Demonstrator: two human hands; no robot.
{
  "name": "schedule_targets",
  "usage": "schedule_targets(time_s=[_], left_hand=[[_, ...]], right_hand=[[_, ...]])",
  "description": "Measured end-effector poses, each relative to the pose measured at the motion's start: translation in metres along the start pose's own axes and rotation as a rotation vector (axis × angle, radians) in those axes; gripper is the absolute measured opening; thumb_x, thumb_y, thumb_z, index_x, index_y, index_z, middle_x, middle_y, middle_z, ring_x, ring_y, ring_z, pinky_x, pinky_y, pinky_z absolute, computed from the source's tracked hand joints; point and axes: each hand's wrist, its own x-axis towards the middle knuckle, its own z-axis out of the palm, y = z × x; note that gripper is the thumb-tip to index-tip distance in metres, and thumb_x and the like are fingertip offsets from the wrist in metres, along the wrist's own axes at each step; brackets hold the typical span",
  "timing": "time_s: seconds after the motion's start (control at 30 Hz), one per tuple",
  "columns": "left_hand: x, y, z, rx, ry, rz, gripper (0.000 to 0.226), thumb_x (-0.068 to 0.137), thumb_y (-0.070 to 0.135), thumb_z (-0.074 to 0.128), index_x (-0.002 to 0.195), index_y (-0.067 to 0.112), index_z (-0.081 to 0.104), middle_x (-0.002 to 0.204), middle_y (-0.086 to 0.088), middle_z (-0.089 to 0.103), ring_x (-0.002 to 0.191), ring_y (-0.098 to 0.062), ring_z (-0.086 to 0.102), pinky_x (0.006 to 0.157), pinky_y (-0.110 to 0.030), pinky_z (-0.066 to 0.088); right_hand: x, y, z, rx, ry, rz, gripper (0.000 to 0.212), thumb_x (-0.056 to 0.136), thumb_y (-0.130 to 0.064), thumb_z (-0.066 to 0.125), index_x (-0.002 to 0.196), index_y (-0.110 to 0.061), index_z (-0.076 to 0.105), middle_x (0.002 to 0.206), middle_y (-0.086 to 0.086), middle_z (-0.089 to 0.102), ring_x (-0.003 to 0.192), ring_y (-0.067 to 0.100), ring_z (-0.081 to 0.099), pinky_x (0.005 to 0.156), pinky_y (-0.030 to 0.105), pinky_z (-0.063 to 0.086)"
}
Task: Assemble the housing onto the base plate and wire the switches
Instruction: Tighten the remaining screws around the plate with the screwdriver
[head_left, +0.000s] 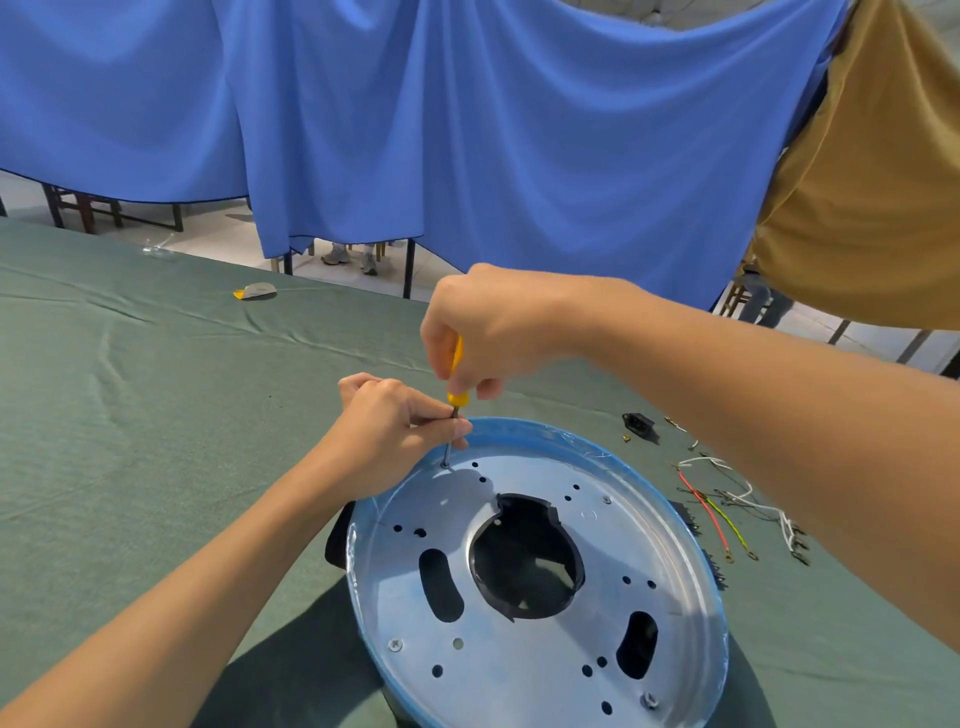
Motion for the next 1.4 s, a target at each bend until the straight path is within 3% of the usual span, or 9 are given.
schedule_targets(time_s=[0.13, 0.27, 0.57, 0.73, 0.8, 0.9, 1.07, 1.3, 1.4], left_hand=[[-0.001, 0.000, 0.001, -0.029, -0.002, 0.001, 0.022, 0.091, 0.042, 0.064, 0.072, 0.041, 0.074, 0.058, 0.014, 0.068, 0.079, 0.001, 0.057, 0.089, -0.026, 0.018], [0.000, 0.000, 0.001, -0.005, -0.038, 0.006, 0.029, 0.086, 0.047, 0.065, 0.058, 0.048, 0.062, 0.057, 0.001, 0.065, 0.070, -0.003, 0.050, 0.086, -0.030, 0.017], [0.000, 0.000, 0.000, -0.037, -0.047, -0.036, 0.020, 0.089, 0.044, 0.064, 0.077, 0.036, 0.077, 0.077, -0.008, 0.075, 0.090, -0.007, 0.059, 0.094, -0.008, 0.007], [0.000, 0.000, 0.000, -0.007, -0.044, -0.012, 0.024, 0.085, 0.047, 0.066, 0.061, 0.047, 0.065, 0.056, 0.011, 0.066, 0.078, 0.003, 0.050, 0.089, -0.025, 0.018], [0.001, 0.001, 0.001, -0.003, -0.036, -0.020, 0.040, 0.083, 0.041, 0.072, 0.048, 0.046, 0.054, 0.040, 0.011, 0.048, 0.066, -0.003, 0.046, 0.087, -0.030, 0.020], [0.001, 0.002, 0.001, -0.027, -0.044, -0.055, 0.031, 0.085, 0.041, 0.071, 0.056, 0.045, 0.063, 0.054, -0.006, 0.062, 0.069, -0.012, 0.048, 0.092, -0.023, 0.018], [0.001, 0.002, 0.000, -0.020, -0.077, -0.035, 0.021, 0.088, 0.044, 0.065, 0.069, 0.040, 0.072, 0.077, 0.002, 0.076, 0.088, -0.003, 0.059, 0.094, -0.017, 0.012], [0.001, 0.002, 0.001, 0.002, -0.087, -0.027, 0.019, 0.089, 0.047, 0.062, 0.071, 0.045, 0.069, 0.076, -0.003, 0.075, 0.086, -0.001, 0.056, 0.094, -0.012, 0.010], [0.000, 0.002, 0.001, -0.014, -0.083, -0.027, 0.020, 0.086, 0.046, 0.067, 0.066, 0.049, 0.064, 0.061, 0.007, 0.070, 0.081, 0.003, 0.050, 0.089, -0.026, 0.016]], right_hand=[[0.003, 0.002, 0.003, -0.139, 0.051, -0.009, 0.022, 0.090, -0.018, 0.061, 0.068, -0.014, 0.063, 0.055, 0.002, 0.067, 0.070, 0.007, 0.061, 0.058, 0.026, 0.052], [0.009, -0.003, 0.014, -0.176, 0.079, 0.091, 0.034, 0.098, -0.016, 0.043, 0.064, -0.012, 0.041, 0.059, 0.000, 0.049, 0.052, 0.015, 0.039, 0.035, 0.022, 0.033], [0.002, -0.001, 0.002, -0.135, -0.024, -0.079, 0.005, 0.086, -0.013, 0.068, 0.088, -0.018, 0.070, 0.061, -0.006, 0.067, 0.057, 0.005, 0.069, 0.046, 0.016, 0.049], [0.008, -0.005, 0.011, -0.207, -0.002, -0.062, 0.023, 0.088, -0.012, 0.057, 0.065, -0.013, 0.056, 0.042, 0.000, 0.057, 0.071, 0.015, 0.060, 0.053, 0.026, 0.048], [0.013, -0.010, 0.013, -0.194, 0.014, -0.003, 0.028, 0.088, -0.007, 0.050, 0.061, -0.014, 0.044, 0.035, -0.003, 0.050, 0.061, 0.019, 0.050, 0.038, 0.020, 0.037], [0.018, -0.015, 0.013, -0.149, 0.023, 0.084, 0.028, 0.092, -0.007, 0.049, 0.065, -0.013, 0.045, 0.048, -0.002, 0.052, 0.047, 0.014, 0.042, 0.024, 0.013, 0.024], [0.008, -0.008, 0.005, -0.148, -0.031, -0.002, 0.018, 0.089, -0.020, 0.065, 0.074, -0.012, 0.059, 0.055, 0.001, 0.061, 0.055, 0.015, 0.070, 0.054, 0.022, 0.055], [0.010, -0.003, 0.008, -0.296, -0.056, -0.110, 0.023, 0.090, -0.018, 0.062, 0.067, -0.018, 0.057, 0.036, -0.012, 0.055, 0.049, -0.016, 0.051, 0.046, 0.017, 0.045], [0.015, -0.005, 0.008, -0.231, -0.071, -0.017, 0.030, 0.093, -0.018, 0.055, 0.063, -0.016, 0.056, 0.039, -0.010, 0.059, 0.062, 0.003, 0.064, 0.053, 0.019, 0.048]])
